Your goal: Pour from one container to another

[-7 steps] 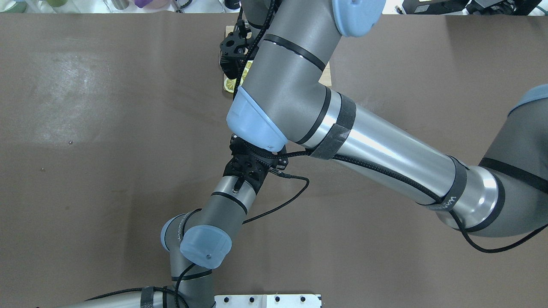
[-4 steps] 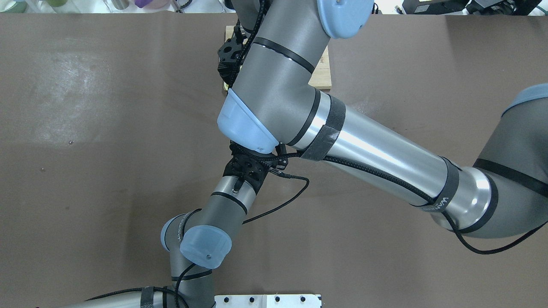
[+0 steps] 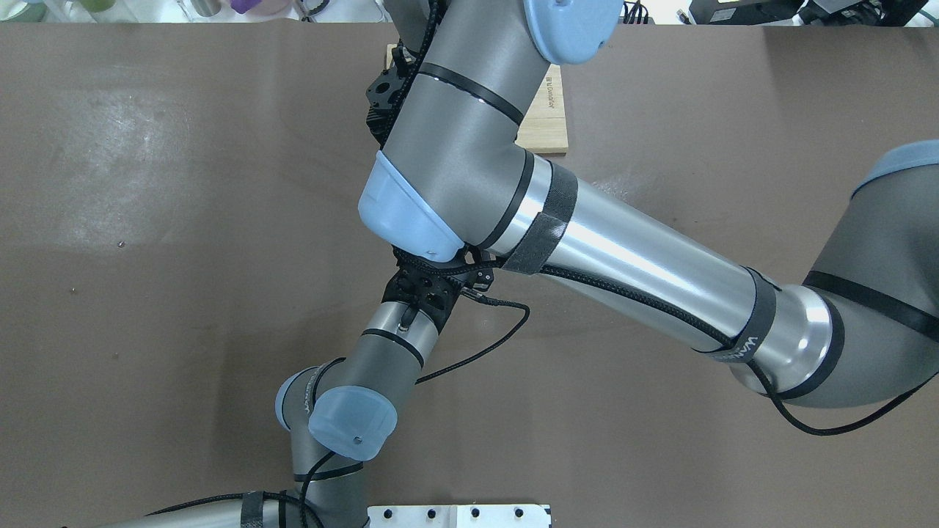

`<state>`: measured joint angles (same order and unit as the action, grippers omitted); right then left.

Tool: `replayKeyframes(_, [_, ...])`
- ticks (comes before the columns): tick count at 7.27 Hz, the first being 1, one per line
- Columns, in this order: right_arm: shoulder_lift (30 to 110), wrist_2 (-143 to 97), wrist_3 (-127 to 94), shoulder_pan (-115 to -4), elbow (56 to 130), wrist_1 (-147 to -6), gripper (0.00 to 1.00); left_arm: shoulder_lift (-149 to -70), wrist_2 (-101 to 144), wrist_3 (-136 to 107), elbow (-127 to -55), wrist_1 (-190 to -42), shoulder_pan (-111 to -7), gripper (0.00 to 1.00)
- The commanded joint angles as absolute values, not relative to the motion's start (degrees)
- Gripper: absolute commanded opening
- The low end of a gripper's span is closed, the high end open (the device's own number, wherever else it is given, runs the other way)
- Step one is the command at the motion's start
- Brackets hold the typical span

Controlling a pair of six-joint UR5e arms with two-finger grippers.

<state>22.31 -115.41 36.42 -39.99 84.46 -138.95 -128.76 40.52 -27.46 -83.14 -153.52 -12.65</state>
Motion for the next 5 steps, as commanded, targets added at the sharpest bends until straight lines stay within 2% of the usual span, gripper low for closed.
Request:
replayKeyframes(1, [23.28, -116.1, 37.44, -40.34, 86.38, -138.34, 0.0, -128.76, 40.52, -27.51, -83.14, -153.54, -12.66, 0.0])
replayKeyframes(5, [29.86, -118.38, 37.18, -42.96, 96.82, -135.7, 0.0, -128.76, 40.52, -27.51, -83.06, -153.46, -12.66, 0.0])
